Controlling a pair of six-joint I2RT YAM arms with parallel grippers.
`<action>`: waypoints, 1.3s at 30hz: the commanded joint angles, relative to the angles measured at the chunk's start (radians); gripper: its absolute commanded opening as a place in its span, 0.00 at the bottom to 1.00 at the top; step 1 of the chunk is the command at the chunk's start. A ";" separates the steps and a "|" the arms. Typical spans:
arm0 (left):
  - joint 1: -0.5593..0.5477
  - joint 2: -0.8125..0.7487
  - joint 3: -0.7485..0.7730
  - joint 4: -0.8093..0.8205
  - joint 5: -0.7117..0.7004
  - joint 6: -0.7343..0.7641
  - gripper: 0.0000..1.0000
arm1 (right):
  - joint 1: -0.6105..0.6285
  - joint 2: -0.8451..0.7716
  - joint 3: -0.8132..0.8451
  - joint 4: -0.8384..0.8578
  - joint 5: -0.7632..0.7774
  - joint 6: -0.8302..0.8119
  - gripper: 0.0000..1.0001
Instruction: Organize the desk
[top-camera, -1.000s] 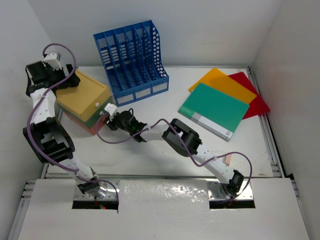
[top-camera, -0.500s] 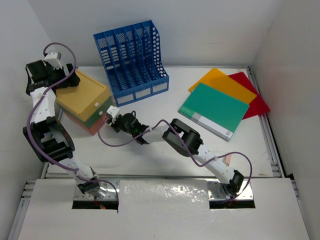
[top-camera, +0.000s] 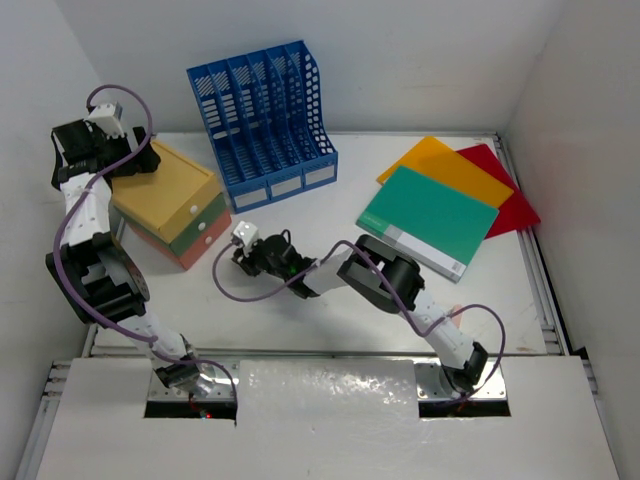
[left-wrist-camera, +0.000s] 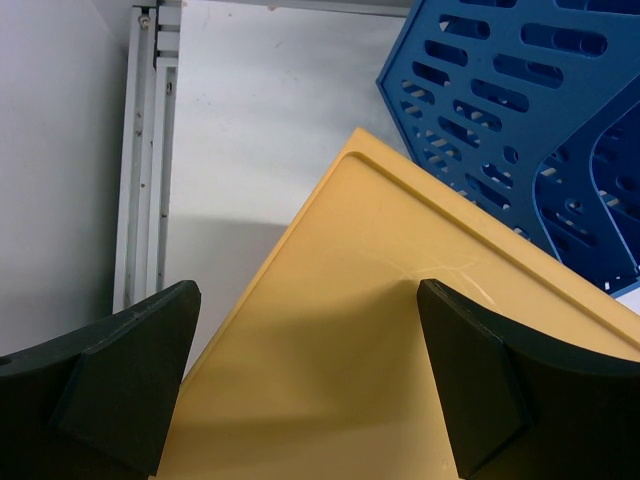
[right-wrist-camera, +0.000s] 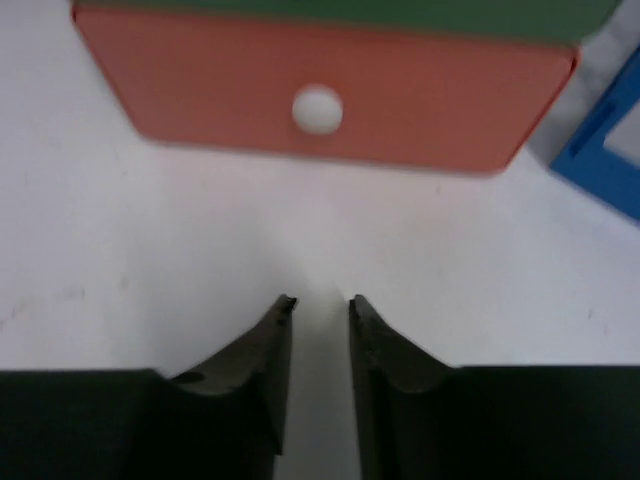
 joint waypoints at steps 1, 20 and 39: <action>-0.025 0.067 -0.033 -0.185 -0.056 0.035 0.88 | 0.004 0.043 0.159 -0.022 -0.007 0.042 0.30; -0.025 0.076 -0.020 -0.203 -0.032 0.062 0.89 | -0.002 0.276 0.650 -0.325 0.001 0.053 0.42; -0.025 0.097 -0.015 -0.199 -0.019 0.055 0.88 | -0.002 0.194 0.547 -0.133 0.015 -0.008 0.38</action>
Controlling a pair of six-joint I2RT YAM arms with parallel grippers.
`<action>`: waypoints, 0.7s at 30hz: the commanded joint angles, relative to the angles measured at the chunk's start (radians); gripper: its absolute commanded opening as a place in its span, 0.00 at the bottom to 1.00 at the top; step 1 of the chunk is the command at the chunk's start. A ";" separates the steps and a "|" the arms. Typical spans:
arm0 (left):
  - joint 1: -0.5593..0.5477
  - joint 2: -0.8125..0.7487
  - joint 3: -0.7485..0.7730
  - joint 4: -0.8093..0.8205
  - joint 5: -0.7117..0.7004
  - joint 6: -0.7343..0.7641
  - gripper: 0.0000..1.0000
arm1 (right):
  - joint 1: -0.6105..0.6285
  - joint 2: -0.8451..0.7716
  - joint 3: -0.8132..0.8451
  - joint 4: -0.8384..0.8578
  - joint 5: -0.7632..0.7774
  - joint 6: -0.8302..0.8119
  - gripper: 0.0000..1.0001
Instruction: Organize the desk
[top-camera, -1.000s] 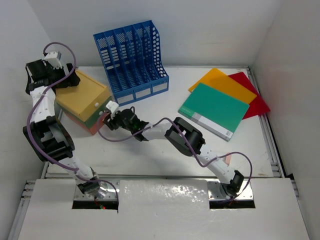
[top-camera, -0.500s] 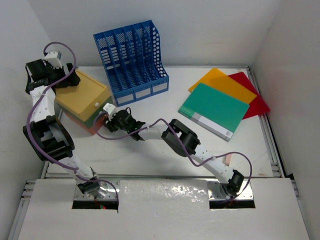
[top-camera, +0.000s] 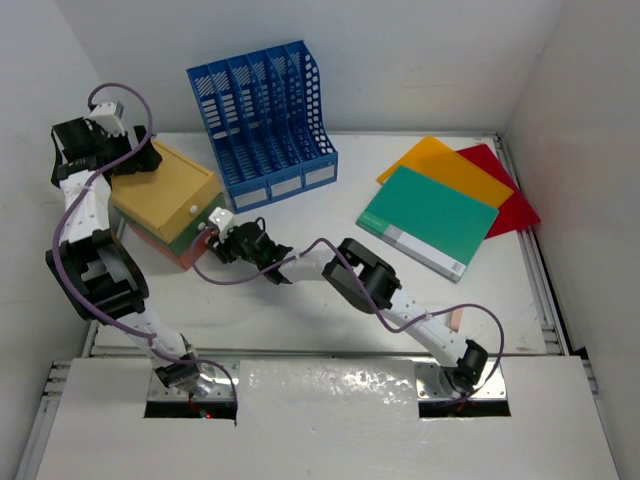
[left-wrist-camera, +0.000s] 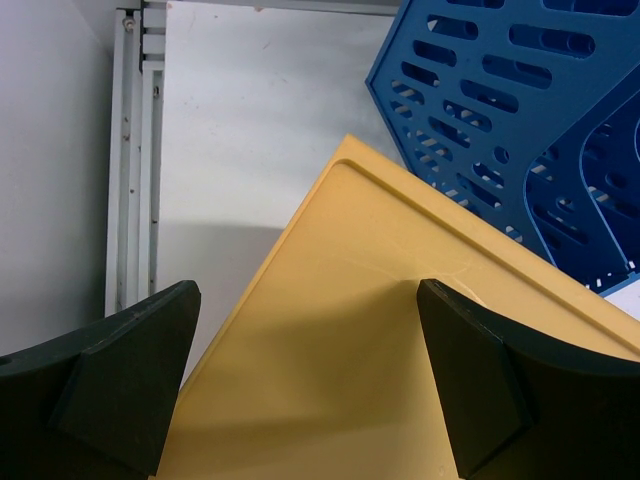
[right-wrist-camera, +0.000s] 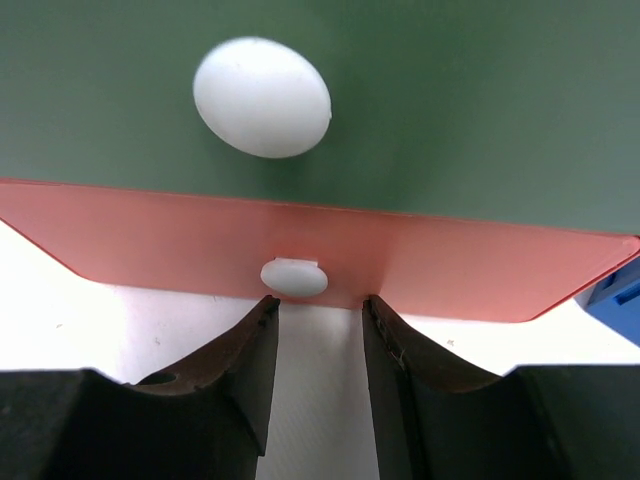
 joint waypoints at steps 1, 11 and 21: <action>-0.024 0.072 -0.045 -0.178 -0.048 0.047 0.88 | -0.002 -0.090 -0.003 0.091 0.004 -0.027 0.38; -0.024 0.069 -0.047 -0.180 -0.048 0.049 0.89 | 0.001 -0.096 0.013 0.116 -0.005 -0.053 0.39; -0.024 0.072 -0.050 -0.180 -0.041 0.053 0.89 | 0.012 -0.125 -0.029 0.171 -0.020 -0.084 0.46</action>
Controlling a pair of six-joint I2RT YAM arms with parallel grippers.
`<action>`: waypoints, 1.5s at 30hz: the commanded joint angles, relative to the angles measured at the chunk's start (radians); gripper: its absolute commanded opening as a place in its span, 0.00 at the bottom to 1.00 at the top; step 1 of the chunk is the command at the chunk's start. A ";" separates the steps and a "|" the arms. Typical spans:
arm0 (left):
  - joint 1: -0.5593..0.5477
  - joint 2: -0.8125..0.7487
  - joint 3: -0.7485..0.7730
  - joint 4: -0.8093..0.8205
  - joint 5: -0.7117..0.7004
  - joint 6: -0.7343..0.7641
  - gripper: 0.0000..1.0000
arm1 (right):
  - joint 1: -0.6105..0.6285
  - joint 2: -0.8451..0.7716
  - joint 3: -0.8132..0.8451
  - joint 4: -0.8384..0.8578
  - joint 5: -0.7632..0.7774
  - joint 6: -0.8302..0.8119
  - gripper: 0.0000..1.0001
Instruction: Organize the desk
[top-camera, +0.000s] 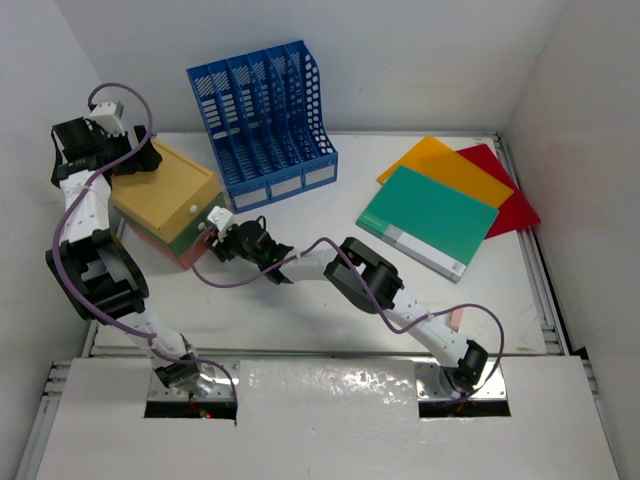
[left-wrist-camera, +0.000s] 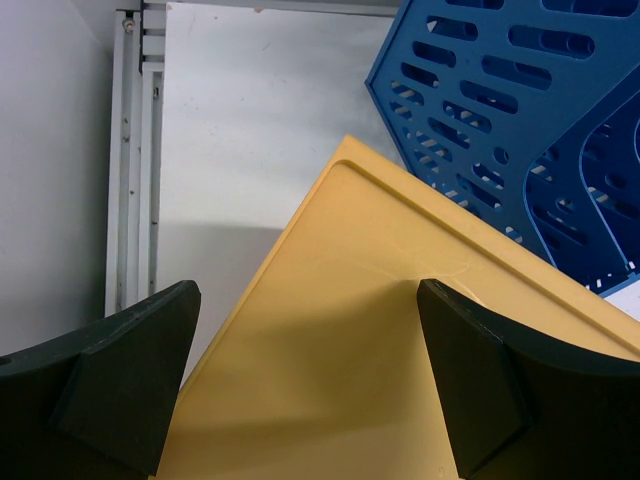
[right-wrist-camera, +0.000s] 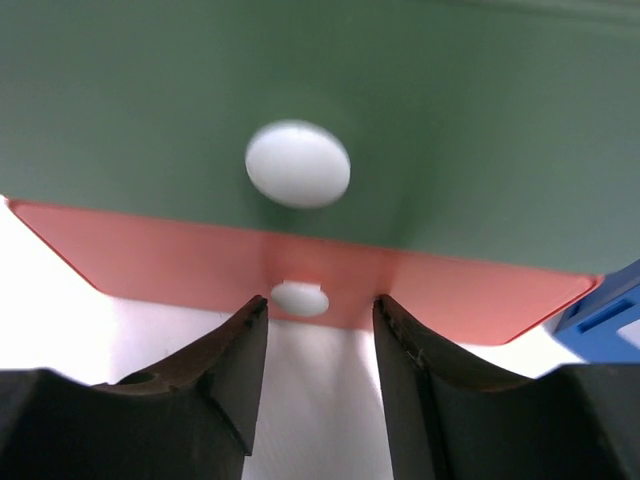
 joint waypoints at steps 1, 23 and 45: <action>-0.024 0.071 -0.050 -0.180 -0.045 0.052 0.89 | 0.011 -0.092 0.005 0.129 -0.013 -0.031 0.46; -0.024 0.071 -0.045 -0.181 -0.039 0.056 0.89 | 0.011 -0.020 0.091 0.062 0.028 -0.019 0.29; -0.024 0.100 -0.012 -0.201 -0.029 0.068 0.89 | -0.012 0.036 0.154 -0.081 0.076 0.024 0.30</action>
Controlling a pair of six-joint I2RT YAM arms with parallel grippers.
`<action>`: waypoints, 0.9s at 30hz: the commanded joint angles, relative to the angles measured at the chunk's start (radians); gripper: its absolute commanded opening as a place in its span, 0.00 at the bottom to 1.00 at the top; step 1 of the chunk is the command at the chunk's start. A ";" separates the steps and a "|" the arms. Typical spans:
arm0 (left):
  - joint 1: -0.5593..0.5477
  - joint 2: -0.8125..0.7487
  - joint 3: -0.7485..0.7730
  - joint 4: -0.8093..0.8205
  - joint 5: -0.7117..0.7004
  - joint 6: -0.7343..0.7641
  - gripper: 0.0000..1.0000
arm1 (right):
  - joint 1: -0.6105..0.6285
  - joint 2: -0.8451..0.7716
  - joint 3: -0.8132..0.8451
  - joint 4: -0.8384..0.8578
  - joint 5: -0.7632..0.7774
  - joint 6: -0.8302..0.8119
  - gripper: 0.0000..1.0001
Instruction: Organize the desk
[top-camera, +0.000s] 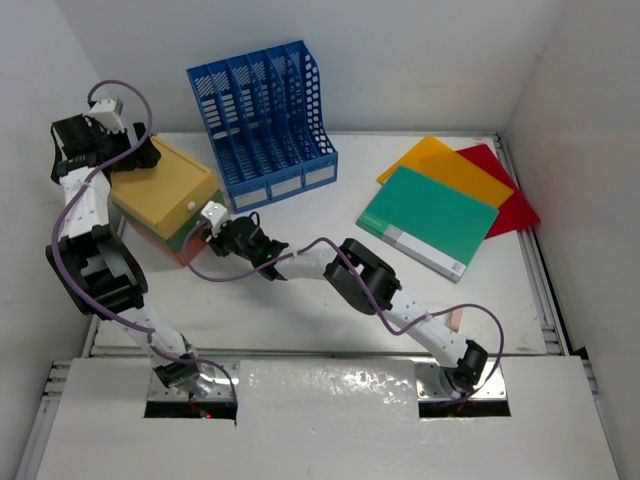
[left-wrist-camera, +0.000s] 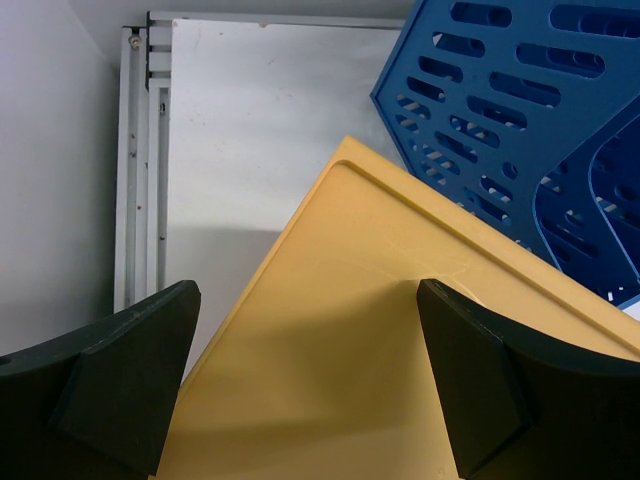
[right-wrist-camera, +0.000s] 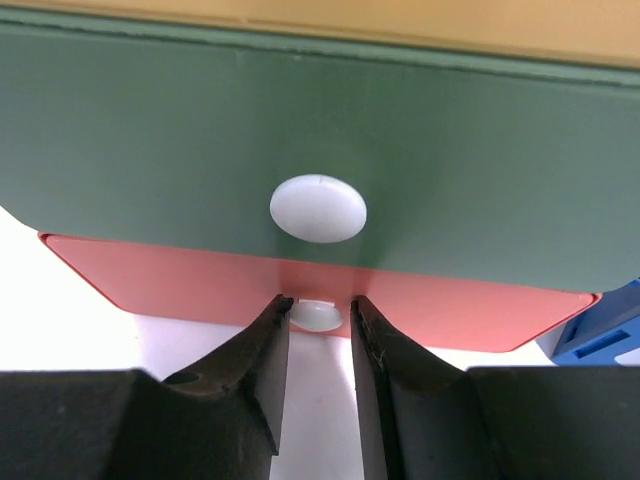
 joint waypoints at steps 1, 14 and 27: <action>-0.024 0.061 -0.054 -0.204 -0.035 0.060 0.89 | -0.016 0.017 0.045 0.010 0.041 0.007 0.31; -0.024 0.061 -0.086 -0.187 -0.038 0.048 0.89 | -0.017 0.013 0.035 0.035 0.070 -0.017 0.29; -0.024 0.075 -0.077 -0.181 -0.055 0.045 0.89 | -0.022 -0.029 -0.062 0.071 0.061 -0.009 0.00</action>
